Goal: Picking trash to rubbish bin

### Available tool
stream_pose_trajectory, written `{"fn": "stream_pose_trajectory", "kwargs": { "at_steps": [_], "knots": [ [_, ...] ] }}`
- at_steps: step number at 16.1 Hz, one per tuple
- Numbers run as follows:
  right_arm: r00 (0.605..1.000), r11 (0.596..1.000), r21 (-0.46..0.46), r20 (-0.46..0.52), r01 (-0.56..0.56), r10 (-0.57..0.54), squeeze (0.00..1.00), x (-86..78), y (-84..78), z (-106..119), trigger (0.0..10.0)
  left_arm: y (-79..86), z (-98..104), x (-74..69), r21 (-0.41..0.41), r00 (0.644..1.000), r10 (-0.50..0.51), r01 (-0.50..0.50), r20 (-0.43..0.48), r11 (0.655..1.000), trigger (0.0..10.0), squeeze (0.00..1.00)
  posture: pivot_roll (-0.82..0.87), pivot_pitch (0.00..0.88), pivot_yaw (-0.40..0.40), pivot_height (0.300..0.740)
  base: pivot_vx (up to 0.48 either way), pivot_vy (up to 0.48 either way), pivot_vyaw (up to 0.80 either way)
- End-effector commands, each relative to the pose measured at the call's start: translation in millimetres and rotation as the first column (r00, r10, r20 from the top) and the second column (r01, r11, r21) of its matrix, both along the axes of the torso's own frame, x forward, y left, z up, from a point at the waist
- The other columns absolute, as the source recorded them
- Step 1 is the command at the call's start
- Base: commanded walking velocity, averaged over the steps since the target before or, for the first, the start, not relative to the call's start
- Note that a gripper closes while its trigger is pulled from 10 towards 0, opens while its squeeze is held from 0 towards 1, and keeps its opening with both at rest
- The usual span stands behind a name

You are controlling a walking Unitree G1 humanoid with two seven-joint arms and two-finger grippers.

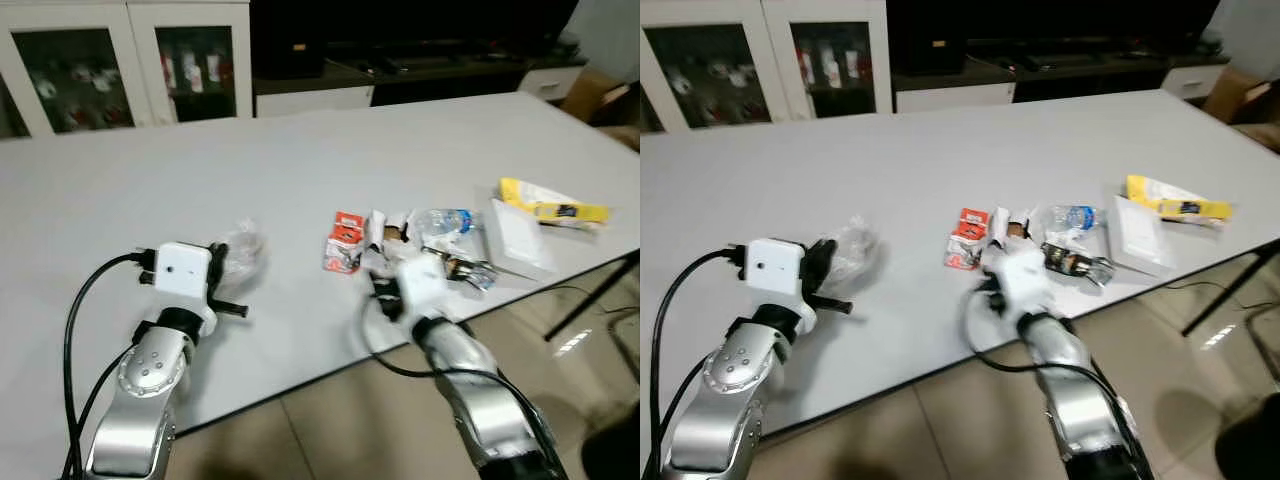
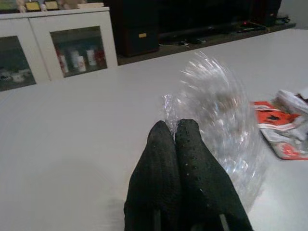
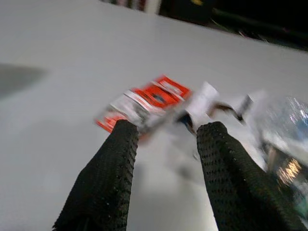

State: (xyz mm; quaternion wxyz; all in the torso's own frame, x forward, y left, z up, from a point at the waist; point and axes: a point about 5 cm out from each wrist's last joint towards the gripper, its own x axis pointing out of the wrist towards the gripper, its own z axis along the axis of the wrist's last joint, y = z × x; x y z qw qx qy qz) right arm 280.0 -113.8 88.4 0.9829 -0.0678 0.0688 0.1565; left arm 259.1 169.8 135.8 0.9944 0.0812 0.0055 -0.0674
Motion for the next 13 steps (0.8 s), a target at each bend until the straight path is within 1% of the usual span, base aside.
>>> {"fn": "stream_pose_trajectory", "kwargs": {
  "at_steps": [1, 2, 3, 4, 6, 7, 8, 10, 11, 12, 13],
  "knots": [
    [1.000, 1.000, 0.023, 0.028, 0.005, -0.005, 0.00, -0.4, 3.4, 6.3, 10.0, 3.2, 2.5, 0.2, 0.027, 1.000, -0.003, 0.003, -0.003, 1.000, 10.0, 0.00, 0.09, 0.000, -0.082, 0.740, 0.326, 0.000, 0.00],
    [0.999, 0.998, 0.053, 0.017, 0.026, -0.027, 0.00, -5.7, -1.5, 3.1, 10.0, 2.4, 1.2, 0.3, 0.032, 1.000, -0.014, 0.014, -0.008, 0.999, 10.0, 0.00, 0.08, 0.000, -0.074, 0.740, 0.000, 0.000, 0.00],
    [0.999, 0.996, 0.077, 0.010, 0.034, -0.035, 0.16, -9.6, -4.3, 1.7, 10.0, 3.1, -0.6, 0.0, 0.035, 1.000, -0.012, 0.013, -0.018, 0.999, 10.0, 0.00, 0.07, 0.000, -0.064, 0.740, 0.000, 0.000, 0.00],
    [1.000, 0.993, 0.114, 0.004, 0.026, -0.027, 1.00, -11.0, -4.1, 2.5, 10.0, 3.6, -2.3, 0.3, 0.039, 1.000, -0.011, 0.012, -0.028, 0.999, 10.0, 0.00, 0.07, 0.000, -0.060, 0.740, 0.000, 0.000, 0.00],
    [0.998, 0.990, 0.127, 0.006, 0.056, -0.057, 1.00, -5.8, -5.3, 4.9, 10.0, 0.9, -1.4, 1.6, 0.051, 0.999, -0.035, 0.037, -0.025, 0.998, 10.0, 0.00, 0.07, 0.000, -0.050, 0.740, 0.000, 0.000, 0.00],
    [0.995, 0.988, 0.130, 0.024, 0.089, -0.093, 1.00, 0.1, -6.7, 8.0, 10.0, -0.3, -0.3, 2.1, 0.056, 0.999, -0.045, 0.046, -0.021, 0.997, 10.0, 0.00, 0.07, 0.000, -0.049, 0.740, 0.000, 0.000, 0.00],
    [0.994, 0.984, 0.146, 0.033, 0.098, -0.104, 1.00, 3.8, -6.3, 10.2, 10.0, 0.0, 0.7, 2.5, 0.053, 0.999, -0.044, 0.045, -0.019, 0.998, 10.0, 0.00, 0.07, 0.000, -0.048, 0.740, 0.000, 0.000, 0.00],
    [0.995, 0.982, 0.162, -0.002, 0.098, -0.099, 1.00, 11.1, -2.6, 7.1, 10.0, 0.8, 1.8, 3.0, 0.061, 0.999, -0.047, 0.048, -0.016, 0.997, 10.0, 0.00, 0.08, 0.000, -0.047, 0.740, 0.000, 0.000, 0.00],
    [0.992, 0.979, 0.155, -0.029, 0.130, -0.127, 1.00, 17.9, -3.3, 2.1, 10.0, 0.6, 3.1, 3.0, 0.065, 0.998, -0.057, 0.058, -0.012, 0.996, 10.0, 0.00, 0.08, 0.000, -0.048, 0.740, 0.000, 0.000, 0.00],
    [0.982, 0.971, 0.161, -0.083, 0.179, -0.168, 1.00, 27.1, -4.3, -5.6, 10.0, -1.7, 6.1, 2.3, 0.050, 0.996, -0.087, 0.087, 0.000, 0.995, 10.0, 0.00, 0.09, 0.000, -0.048, 0.740, 0.000, 0.000, 0.00],
    [0.974, 0.966, 0.168, -0.149, 0.197, -0.173, 1.00, 41.4, 2.0, -12.0, 10.0, -6.2, 10.6, 0.3, 0.024, 0.991, -0.130, 0.130, 0.008, 0.991, 10.0, 0.00, 0.10, 0.000, -0.048, 0.740, 0.000, 0.000, 0.00]
  ]
}}
